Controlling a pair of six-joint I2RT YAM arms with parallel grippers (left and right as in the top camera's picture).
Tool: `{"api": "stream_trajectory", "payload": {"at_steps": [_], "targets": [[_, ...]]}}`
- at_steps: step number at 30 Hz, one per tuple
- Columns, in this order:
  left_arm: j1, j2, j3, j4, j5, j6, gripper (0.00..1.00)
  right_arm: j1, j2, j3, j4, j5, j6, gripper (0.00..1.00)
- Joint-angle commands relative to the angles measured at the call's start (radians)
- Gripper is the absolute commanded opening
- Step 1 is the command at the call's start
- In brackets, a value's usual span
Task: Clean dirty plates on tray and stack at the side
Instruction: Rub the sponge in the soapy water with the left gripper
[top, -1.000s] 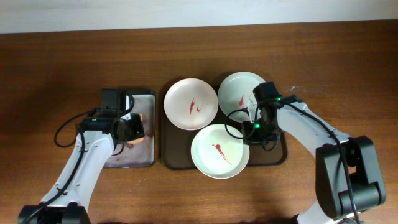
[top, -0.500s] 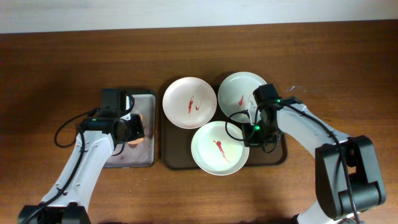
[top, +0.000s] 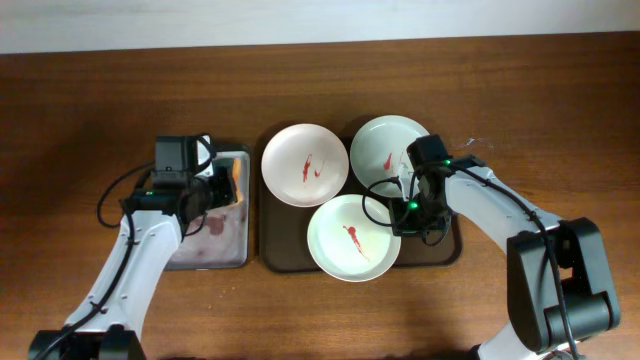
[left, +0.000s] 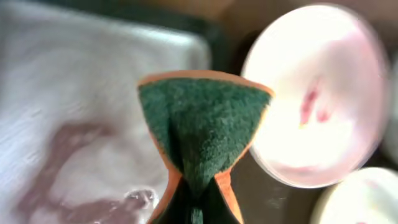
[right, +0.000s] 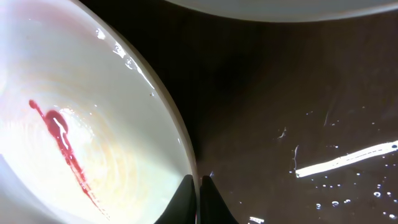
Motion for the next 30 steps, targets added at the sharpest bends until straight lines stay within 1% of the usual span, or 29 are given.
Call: {"api": "stream_trajectory", "payload": {"at_steps": [1, 3, 6, 8, 9, 30], "targets": [[0.069, -0.018, 0.005, 0.056, 0.246, 0.064, 0.0, 0.009, 0.009, -0.008, 0.001, 0.013, 0.004, 0.04], [0.112, -0.018, 0.005, 0.072, 0.352, 0.096, 0.0, 0.009, 0.009, -0.008, 0.001, 0.013, 0.004, 0.04], [0.196, -0.018, 0.005, 0.074, 0.483, 0.101, 0.0, 0.009, 0.008, -0.008, 0.0, 0.013, 0.004, 0.04], [0.241, -0.018, 0.005, 0.073, 0.642, 0.185, 0.0, 0.009, 0.009, -0.008, -0.001, 0.013, 0.004, 0.04], [0.249, -0.018, 0.005, 0.073, 0.682, 0.201, 0.0, 0.009, 0.008, -0.008, -0.001, 0.013, 0.004, 0.04], [0.26, -0.018, 0.005, 0.073, 0.691, 0.207, 0.0, 0.009, 0.009, -0.008, -0.005, 0.013, 0.004, 0.04]]}}
